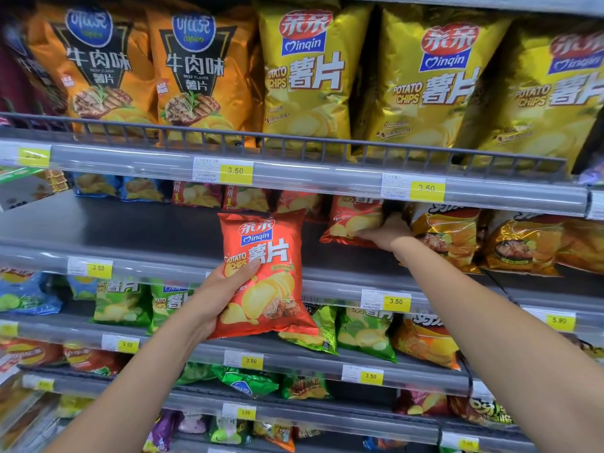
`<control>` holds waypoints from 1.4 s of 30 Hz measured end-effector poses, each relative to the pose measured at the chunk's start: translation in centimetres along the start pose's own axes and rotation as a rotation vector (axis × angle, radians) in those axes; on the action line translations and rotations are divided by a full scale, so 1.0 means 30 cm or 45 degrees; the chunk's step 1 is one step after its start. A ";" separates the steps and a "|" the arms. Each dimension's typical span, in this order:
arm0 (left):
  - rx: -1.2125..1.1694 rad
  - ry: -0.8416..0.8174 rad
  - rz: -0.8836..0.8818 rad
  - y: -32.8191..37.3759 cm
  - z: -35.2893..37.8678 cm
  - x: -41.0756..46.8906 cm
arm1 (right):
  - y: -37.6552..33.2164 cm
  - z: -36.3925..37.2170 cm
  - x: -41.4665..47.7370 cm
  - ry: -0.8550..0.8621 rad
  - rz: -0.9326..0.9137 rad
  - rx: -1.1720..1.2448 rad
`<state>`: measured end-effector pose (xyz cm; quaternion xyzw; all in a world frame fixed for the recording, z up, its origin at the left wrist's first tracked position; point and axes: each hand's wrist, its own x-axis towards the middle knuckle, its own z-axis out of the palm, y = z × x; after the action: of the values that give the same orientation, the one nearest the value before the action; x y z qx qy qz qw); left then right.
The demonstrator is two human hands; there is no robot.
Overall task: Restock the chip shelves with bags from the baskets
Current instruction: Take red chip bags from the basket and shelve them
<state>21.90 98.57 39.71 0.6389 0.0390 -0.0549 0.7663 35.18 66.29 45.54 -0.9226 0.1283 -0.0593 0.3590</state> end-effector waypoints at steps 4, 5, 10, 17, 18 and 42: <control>-0.008 -0.090 0.041 0.014 0.060 -0.009 | -0.009 -0.041 -0.128 0.013 -0.147 0.057; -0.004 -0.111 0.062 0.018 0.081 -0.007 | -0.007 -0.048 -0.172 -0.020 -0.180 0.179; 0.035 -0.190 0.087 0.040 0.209 0.003 | 0.022 -0.089 -0.364 -0.414 -0.081 0.475; 0.061 -0.268 0.114 0.052 0.366 0.020 | 0.094 -0.119 -0.506 -0.682 -0.050 0.452; 0.063 -0.276 0.117 0.052 0.383 0.020 | 0.099 -0.119 -0.515 -0.624 -0.059 0.413; 0.921 -0.137 0.341 0.084 0.402 0.263 | 0.080 -0.080 -0.255 -0.152 -0.125 0.236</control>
<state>29.91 86.88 43.32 0.8635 -0.1070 0.0020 0.4928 26.90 65.17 45.54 -0.8925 0.0553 -0.0335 0.4463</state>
